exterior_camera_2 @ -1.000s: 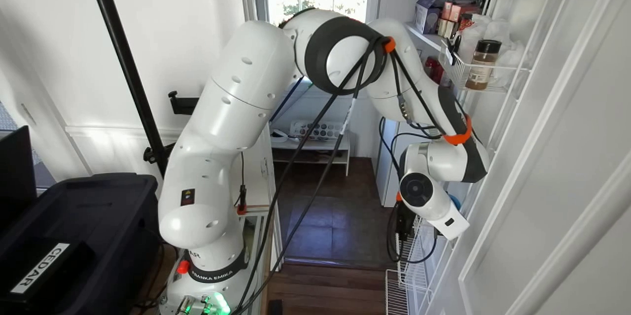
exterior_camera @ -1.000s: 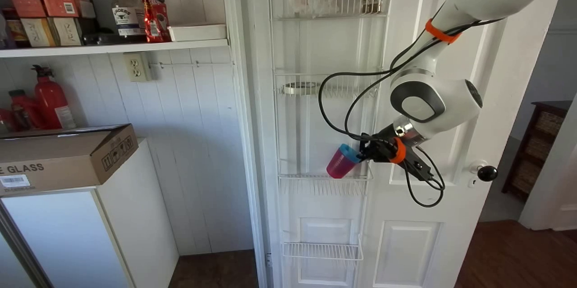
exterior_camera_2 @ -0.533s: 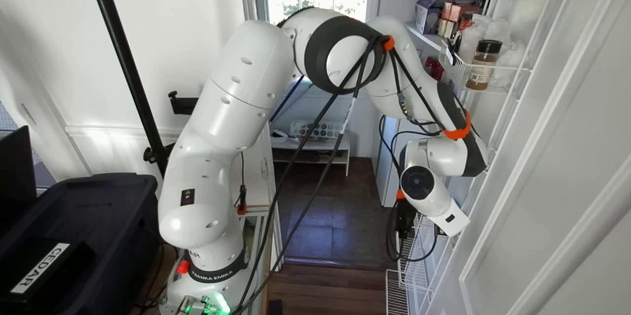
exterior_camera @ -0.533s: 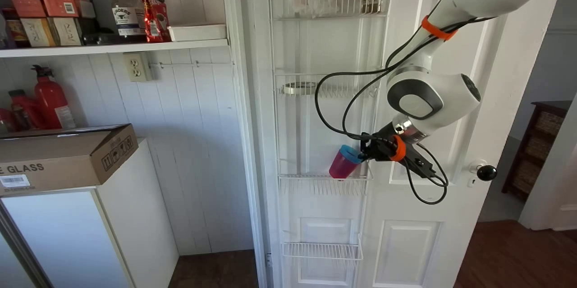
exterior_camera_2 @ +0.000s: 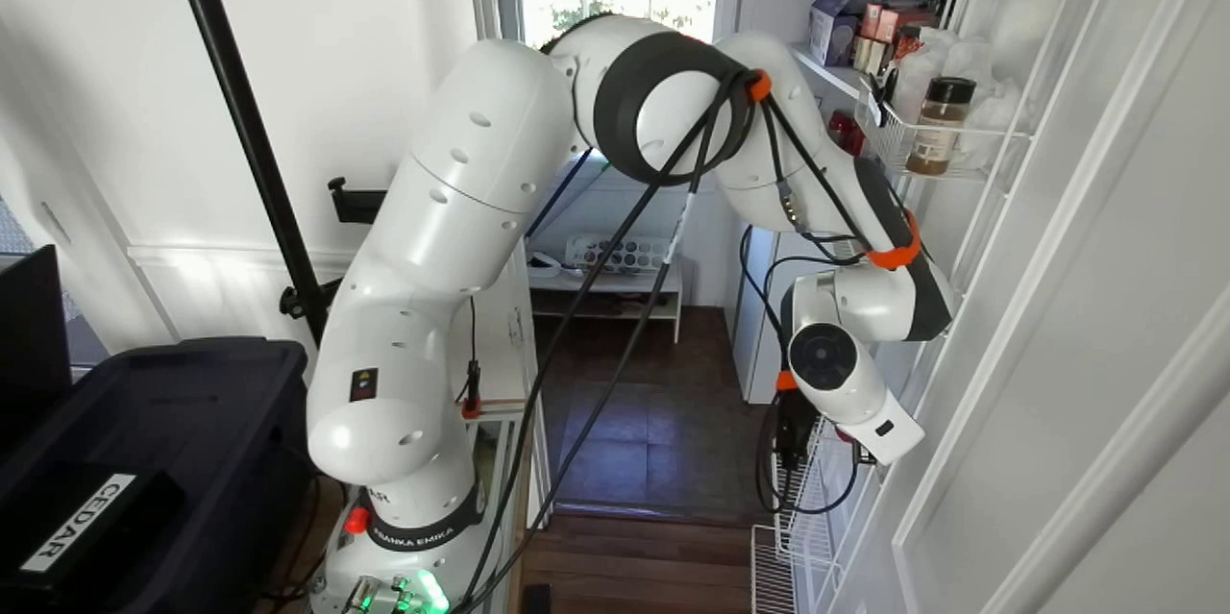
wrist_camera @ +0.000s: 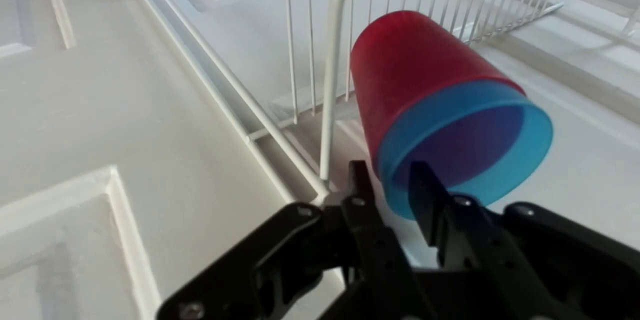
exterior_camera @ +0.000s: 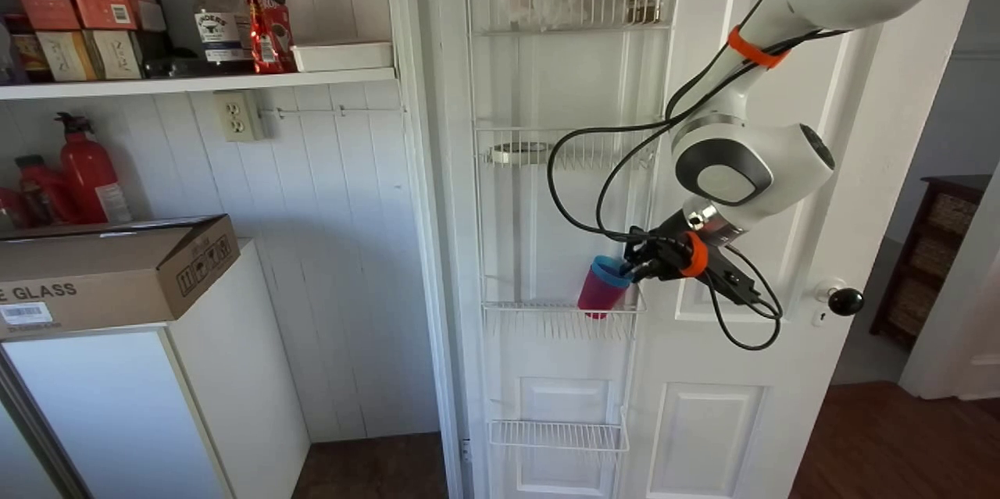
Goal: Take the blue cup out of the pink cup
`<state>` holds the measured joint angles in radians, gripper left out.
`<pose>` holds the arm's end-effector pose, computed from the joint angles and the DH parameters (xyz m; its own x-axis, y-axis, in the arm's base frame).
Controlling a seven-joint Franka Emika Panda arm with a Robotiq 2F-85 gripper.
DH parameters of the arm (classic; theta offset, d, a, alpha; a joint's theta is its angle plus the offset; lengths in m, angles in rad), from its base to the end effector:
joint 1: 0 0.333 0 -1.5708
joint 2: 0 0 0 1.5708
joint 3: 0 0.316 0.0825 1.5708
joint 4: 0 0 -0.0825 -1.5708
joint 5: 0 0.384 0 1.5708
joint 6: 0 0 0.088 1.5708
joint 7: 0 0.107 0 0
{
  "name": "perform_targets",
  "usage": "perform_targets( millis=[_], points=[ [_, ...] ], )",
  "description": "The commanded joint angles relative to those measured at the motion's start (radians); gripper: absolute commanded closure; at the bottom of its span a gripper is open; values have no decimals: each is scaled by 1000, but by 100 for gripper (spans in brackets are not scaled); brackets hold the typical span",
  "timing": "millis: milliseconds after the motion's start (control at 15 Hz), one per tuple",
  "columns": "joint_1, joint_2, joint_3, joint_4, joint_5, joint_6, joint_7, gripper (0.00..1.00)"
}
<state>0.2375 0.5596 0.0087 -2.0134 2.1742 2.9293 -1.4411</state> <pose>0.5460 0.0834 0.1545 0.7852 -0.4929 0.3750 -0.2525 -0.8076 -0.5329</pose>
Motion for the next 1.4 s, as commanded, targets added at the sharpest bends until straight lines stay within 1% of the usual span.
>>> perform_targets(
  millis=[0,67,333,400,467,533,600,667,733,800,867,933,1000,1067,1133,1333],
  points=[
    [-8,-16,28,-4,-57,31,54,93],
    [-10,-16,29,-6,-66,32,59,99],
    [-16,-46,39,-24,-120,39,89,99],
    [-9,-53,42,-27,-141,83,100,99],
    [-28,-65,71,-54,-208,77,151,99],
    [-36,-80,80,-63,-221,63,154,99],
    [-20,-67,81,-44,-231,165,193,99],
    [-14,-102,64,-98,-307,10,252,99],
    [18,-82,54,-79,-329,134,301,99],
    [-10,-109,60,-116,-374,6,324,99],
    [0,-108,61,-121,-407,41,378,99],
    [24,-105,48,-118,-425,131,425,99],
    [-3,-135,57,-155,-469,1,450,99],
    [6,-128,70,-151,-488,121,486,99],
    [-1,-145,71,-174,-528,82,511,99],
    [17,-161,62,-218,-615,129,594,99]
  ],
)
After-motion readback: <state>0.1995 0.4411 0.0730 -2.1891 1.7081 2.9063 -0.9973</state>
